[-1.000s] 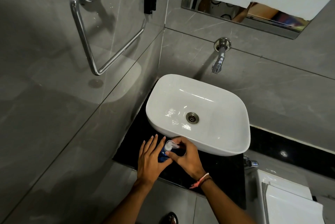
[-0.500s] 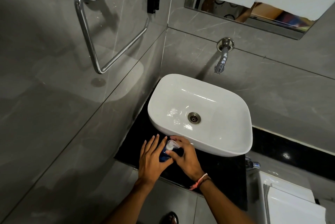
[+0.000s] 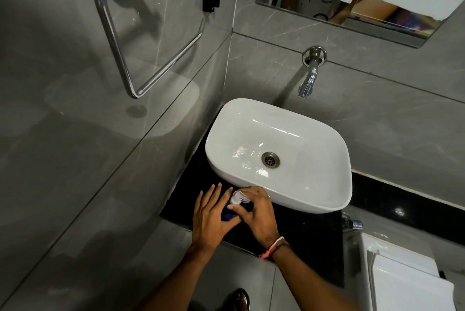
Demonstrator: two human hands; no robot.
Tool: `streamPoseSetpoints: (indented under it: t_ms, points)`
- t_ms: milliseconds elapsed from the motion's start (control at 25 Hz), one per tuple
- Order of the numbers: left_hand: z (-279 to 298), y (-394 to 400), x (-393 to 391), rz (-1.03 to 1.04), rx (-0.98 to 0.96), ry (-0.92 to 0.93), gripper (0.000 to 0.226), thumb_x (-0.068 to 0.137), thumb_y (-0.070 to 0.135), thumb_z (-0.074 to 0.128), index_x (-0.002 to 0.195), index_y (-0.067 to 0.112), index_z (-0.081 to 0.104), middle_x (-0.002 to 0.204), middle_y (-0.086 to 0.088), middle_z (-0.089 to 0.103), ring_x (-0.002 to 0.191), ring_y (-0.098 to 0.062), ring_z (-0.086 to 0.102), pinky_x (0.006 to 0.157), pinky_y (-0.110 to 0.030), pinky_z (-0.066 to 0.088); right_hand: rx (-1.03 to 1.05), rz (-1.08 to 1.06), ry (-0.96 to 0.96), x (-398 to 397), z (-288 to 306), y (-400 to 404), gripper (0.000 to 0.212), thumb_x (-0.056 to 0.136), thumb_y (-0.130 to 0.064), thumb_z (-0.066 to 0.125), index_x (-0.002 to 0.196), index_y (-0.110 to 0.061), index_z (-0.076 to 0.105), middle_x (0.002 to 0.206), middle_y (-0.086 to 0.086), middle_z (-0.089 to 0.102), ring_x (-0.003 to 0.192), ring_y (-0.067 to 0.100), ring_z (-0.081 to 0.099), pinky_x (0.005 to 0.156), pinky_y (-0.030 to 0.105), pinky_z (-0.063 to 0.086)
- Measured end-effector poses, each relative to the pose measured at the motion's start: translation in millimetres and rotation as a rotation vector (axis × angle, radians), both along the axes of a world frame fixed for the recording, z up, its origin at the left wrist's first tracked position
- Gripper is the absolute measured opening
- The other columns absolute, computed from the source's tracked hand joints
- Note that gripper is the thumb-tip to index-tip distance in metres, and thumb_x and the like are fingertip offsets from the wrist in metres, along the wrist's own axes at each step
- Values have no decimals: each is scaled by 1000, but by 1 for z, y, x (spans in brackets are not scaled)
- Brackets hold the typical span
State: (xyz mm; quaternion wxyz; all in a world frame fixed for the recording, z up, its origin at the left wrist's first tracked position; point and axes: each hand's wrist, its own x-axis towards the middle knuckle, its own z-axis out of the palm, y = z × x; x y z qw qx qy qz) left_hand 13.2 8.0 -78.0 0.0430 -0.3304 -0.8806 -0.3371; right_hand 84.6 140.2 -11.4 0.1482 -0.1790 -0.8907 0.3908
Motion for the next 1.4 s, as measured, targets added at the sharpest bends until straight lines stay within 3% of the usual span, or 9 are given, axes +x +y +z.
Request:
streamPoseSetpoints:
  t_ms: [200,400,520,760,840,1000,1160,1280,1400]
  points:
    - [1,1,1,12,-15,19,74,67,45,85,131,16,63,137,-13,62,132,-31,53,109,-57,40,-34,98,5,4,-1,6,43,85,-28,82,125,-25,69,120,-29,58,120,-16,46,102,0,35]
    - [-2,-1,-1,8,-20,39,71,68,47,83,129,17,64,137,-12,62,132,-31,53,110,-57,39,79,98,-30,2,2,5,34,88,-39,77,116,-22,72,109,-7,67,106,-6,49,89,-1,38]
    - [-3,-1,0,6,-40,44,70,68,48,83,128,17,65,136,-11,63,131,-30,53,110,-57,40,31,118,-5,3,5,5,33,87,-33,80,116,-21,72,112,-5,69,108,-10,49,93,-1,37]
    - [-1,1,0,13,-41,57,69,67,48,84,125,17,66,133,-11,65,129,-30,56,109,-56,41,116,140,-35,3,13,3,27,93,-35,73,113,-17,72,110,-1,70,105,5,51,87,2,36]
    - [1,0,-1,8,-36,59,68,64,44,87,123,16,67,132,-12,66,127,-31,57,107,-57,42,96,134,-39,3,19,0,33,89,-33,77,116,-15,70,113,1,68,106,4,51,90,12,41]
    - [5,0,1,21,-19,55,67,67,49,82,121,12,69,130,-14,66,125,-34,59,107,-58,42,33,351,-162,3,46,16,76,80,-13,85,146,-19,50,143,-3,58,131,9,53,112,25,43]
    - [9,1,2,58,-17,57,83,70,74,64,119,8,70,130,-15,66,127,-31,58,106,-57,44,218,450,-209,-6,71,31,63,75,14,69,126,-24,70,119,-5,75,102,6,68,86,18,55]
    - [8,0,2,58,-19,68,83,70,75,62,119,8,70,130,-14,67,127,-30,58,107,-56,44,229,401,-248,-7,76,26,32,77,-8,84,105,-18,75,84,-7,72,81,8,68,75,21,57]
    - [8,0,3,55,-25,47,82,72,74,60,121,9,69,131,-13,66,128,-29,57,109,-56,42,260,310,-282,-6,73,17,29,75,-32,88,98,-22,74,82,-4,74,79,17,71,76,35,60]
